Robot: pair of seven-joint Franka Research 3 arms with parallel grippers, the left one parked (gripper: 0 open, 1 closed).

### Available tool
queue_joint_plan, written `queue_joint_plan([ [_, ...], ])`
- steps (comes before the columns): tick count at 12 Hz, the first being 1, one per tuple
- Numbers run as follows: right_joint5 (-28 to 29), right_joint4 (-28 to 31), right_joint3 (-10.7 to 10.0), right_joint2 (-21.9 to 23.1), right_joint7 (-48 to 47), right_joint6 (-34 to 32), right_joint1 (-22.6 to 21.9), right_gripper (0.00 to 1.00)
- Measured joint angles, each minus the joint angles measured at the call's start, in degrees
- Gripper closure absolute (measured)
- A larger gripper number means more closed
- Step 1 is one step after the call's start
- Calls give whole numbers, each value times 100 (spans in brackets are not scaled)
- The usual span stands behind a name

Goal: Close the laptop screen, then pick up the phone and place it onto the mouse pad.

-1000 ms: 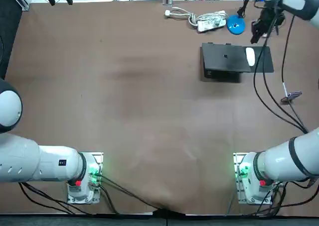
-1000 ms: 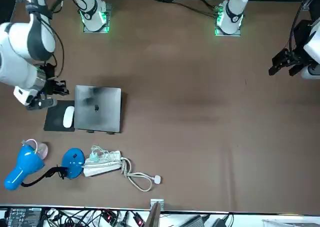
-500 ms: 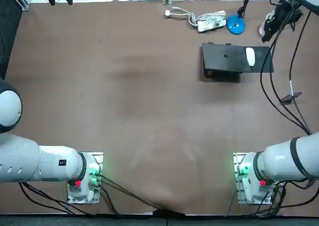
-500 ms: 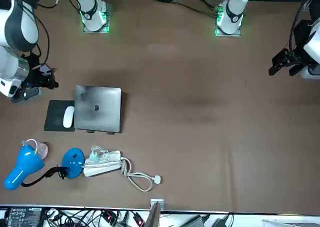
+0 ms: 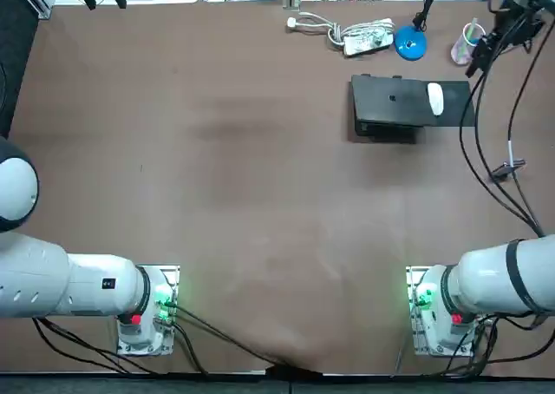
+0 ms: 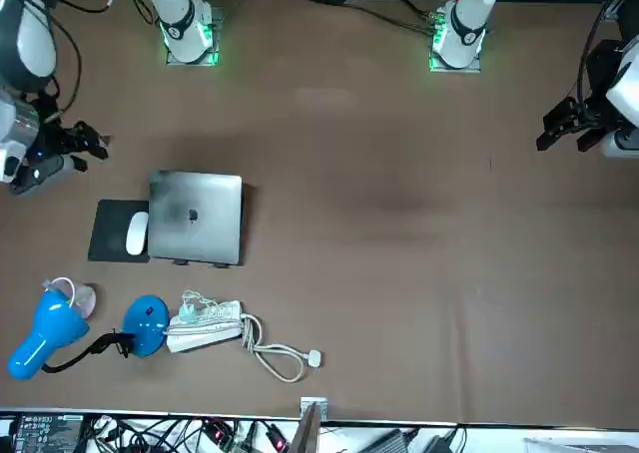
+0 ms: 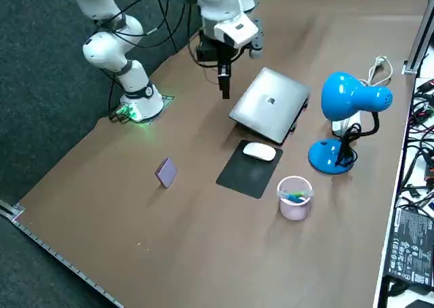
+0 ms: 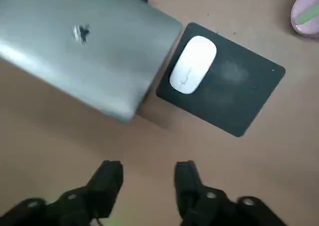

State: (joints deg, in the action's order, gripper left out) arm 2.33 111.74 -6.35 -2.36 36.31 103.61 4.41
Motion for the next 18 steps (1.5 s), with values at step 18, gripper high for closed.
queue_joint_plan([
  [18, -19, 1788, -27, 528, 7320, 1450, 2247, 0],
])
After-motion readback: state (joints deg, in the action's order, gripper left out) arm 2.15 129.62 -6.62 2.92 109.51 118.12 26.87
